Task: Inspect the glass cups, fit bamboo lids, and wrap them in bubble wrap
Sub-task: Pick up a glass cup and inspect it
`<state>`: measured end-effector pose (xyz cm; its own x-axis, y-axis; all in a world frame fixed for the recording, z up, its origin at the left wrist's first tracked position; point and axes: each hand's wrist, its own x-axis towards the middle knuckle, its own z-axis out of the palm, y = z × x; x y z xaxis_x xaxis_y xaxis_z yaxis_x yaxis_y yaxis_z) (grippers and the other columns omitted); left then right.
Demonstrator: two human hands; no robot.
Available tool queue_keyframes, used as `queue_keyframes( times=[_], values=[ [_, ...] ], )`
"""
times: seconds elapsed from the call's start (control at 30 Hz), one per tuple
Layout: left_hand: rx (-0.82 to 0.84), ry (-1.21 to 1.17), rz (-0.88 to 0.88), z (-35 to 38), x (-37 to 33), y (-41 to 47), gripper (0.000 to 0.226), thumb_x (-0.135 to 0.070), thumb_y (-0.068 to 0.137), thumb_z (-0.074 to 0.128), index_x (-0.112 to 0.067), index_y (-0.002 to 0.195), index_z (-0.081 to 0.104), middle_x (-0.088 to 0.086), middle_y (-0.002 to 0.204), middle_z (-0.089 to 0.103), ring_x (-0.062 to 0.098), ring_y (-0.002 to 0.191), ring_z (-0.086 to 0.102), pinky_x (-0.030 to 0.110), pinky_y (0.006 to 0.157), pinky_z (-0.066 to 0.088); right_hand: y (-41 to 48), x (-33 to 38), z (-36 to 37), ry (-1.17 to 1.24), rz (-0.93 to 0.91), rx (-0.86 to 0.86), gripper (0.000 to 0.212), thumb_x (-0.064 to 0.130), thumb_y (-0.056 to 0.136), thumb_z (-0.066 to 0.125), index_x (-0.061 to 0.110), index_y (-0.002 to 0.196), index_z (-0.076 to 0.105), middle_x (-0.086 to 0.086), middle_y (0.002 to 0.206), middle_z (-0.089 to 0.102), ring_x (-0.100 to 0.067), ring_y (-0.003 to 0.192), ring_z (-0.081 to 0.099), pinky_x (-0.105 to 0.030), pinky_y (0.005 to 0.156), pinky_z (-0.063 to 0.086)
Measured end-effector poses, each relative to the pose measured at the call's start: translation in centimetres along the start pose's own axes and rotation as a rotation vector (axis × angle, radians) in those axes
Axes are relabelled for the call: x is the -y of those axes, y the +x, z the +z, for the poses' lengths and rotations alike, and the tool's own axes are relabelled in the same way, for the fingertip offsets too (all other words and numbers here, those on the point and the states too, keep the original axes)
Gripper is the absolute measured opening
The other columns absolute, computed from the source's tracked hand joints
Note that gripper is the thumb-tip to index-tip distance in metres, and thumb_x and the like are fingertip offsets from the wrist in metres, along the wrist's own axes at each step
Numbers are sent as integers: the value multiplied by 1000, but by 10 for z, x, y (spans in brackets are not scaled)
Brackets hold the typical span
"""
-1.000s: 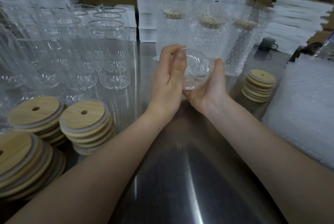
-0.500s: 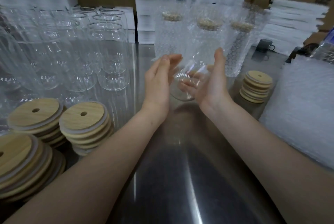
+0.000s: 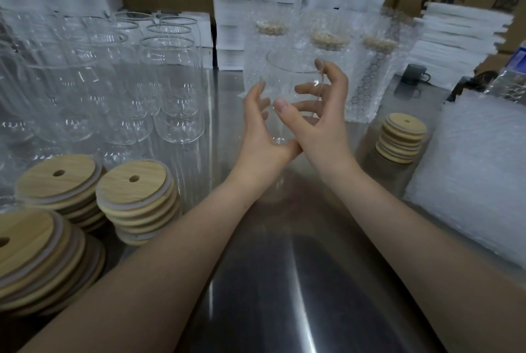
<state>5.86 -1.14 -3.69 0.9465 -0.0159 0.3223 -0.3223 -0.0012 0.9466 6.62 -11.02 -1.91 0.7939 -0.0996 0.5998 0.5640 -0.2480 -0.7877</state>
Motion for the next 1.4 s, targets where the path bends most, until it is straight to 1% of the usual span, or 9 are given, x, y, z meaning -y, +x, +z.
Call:
queue_keyframes(
  times=[0.13,0.27,0.4,0.5,0.6,0.8,0.93,1.17,1.4],
  values=[
    [-57,13,18,-2,1,1,99,-9,74,82,-25,149,20,6,142,43,16,134,42,46,104,47,0,-1,2,-6,1,54,71,51,75,67,37,132,27,42,114,43,3,99,57,-21,82,52],
    [-106,48,20,-2,0,1,96,-20,74,85,-30,147,24,-6,135,42,9,128,42,37,106,45,4,-7,-3,5,46,112,52,50,88,51,39,134,30,10,121,53,-6,106,61,-27,93,50],
    [-148,36,5,-3,0,3,94,-19,74,85,-27,147,27,-6,134,42,12,127,43,28,104,40,10,-8,-8,-74,68,14,41,40,97,41,25,135,46,10,116,57,-12,111,59,-27,96,48],
    [-181,27,-3,-5,1,4,92,-19,74,85,-24,146,27,-2,136,43,14,124,44,28,102,39,21,-9,-26,-309,34,-251,37,28,96,41,10,121,62,3,111,61,-16,109,58,-24,92,43],
    [-177,42,-2,-6,1,5,92,-19,75,84,-25,146,26,-1,137,42,13,125,43,31,105,39,30,-16,-53,-711,46,-416,36,17,91,48,7,123,62,-12,124,58,-27,118,52,-34,101,37],
    [-161,68,0,-5,3,5,92,-19,76,83,-24,146,24,1,140,40,13,127,41,33,106,37,34,-32,-79,-1165,408,-336,50,24,88,54,5,133,46,-25,145,36,-42,133,35,-48,113,23],
    [-170,86,6,-6,5,6,93,-21,76,83,-23,147,23,-1,137,40,12,127,40,30,104,37,34,-37,-85,-1192,537,-244,45,23,93,50,1,131,45,-29,139,40,-43,132,35,-44,110,23],
    [-220,111,18,-6,9,8,95,-24,73,85,-24,147,25,-6,135,42,10,127,43,31,106,38,35,-37,-91,-1164,487,-241,38,17,94,51,0,128,53,-28,136,42,-43,127,37,-44,108,27],
    [-337,126,20,-9,13,12,96,-28,72,85,-25,147,25,-2,141,43,12,131,42,41,113,36,37,-28,-83,-934,198,-339,41,19,95,49,7,133,58,-20,132,53,-34,124,48,-36,103,36]
  ],
)
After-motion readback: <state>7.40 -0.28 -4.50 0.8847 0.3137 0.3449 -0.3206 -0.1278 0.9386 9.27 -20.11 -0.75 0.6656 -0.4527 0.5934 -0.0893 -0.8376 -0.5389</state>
